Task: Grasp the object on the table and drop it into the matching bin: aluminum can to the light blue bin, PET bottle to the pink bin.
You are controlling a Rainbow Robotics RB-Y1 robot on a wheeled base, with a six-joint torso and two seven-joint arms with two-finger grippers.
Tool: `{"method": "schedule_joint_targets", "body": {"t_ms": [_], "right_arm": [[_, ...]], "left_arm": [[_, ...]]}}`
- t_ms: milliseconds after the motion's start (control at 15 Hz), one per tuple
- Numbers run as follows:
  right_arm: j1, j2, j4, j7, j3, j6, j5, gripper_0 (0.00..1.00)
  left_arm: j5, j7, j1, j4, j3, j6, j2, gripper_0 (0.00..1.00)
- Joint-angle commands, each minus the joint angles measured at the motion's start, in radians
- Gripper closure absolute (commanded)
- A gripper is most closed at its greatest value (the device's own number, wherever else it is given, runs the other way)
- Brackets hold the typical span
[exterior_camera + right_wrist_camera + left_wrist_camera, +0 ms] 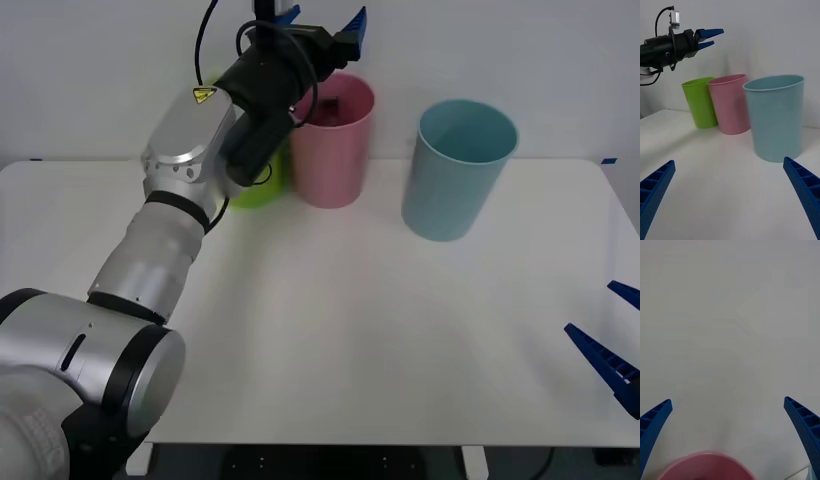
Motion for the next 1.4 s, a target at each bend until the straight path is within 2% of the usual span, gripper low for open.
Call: {"method": "schedule_joint_targets", "body": {"t_ms": [67, 400, 667, 933, 1067, 1400], "right_arm": [[0.0, 0.0, 0.0, 0.0, 0.0, 0.0, 0.0, 0.0], [0.0, 0.0, 0.0, 0.0, 0.0, 0.0, 0.0, 0.0], [0.0, 0.0, 0.0, 0.0, 0.0, 0.0, 0.0, 0.0], [0.0, 0.0, 0.0, 0.0, 0.0, 0.0, 0.0, 0.0], [0.0, 0.0, 0.0, 0.0, 0.0, 0.0, 0.0, 0.0], [0.0, 0.0, 0.0, 0.0, 0.0, 0.0, 0.0, 0.0]], "left_arm": [[0.074, -0.004, 0.064, -0.075, -0.044, -0.022, 0.046, 0.0], [0.214, -0.007, 0.181, -0.202, -0.11, -0.066, 0.164, 0.0], [0.304, -0.023, 0.285, -0.277, -0.11, -0.164, 0.265, 0.0], [0.398, -0.029, 0.421, -0.404, -0.104, -0.19, 0.368, 0.0], [0.418, -0.034, 0.495, -0.47, -0.073, -0.207, 0.397, 0.0], [0.426, -0.046, 0.701, -0.585, 0.089, -0.341, 0.431, 0.0]]}}
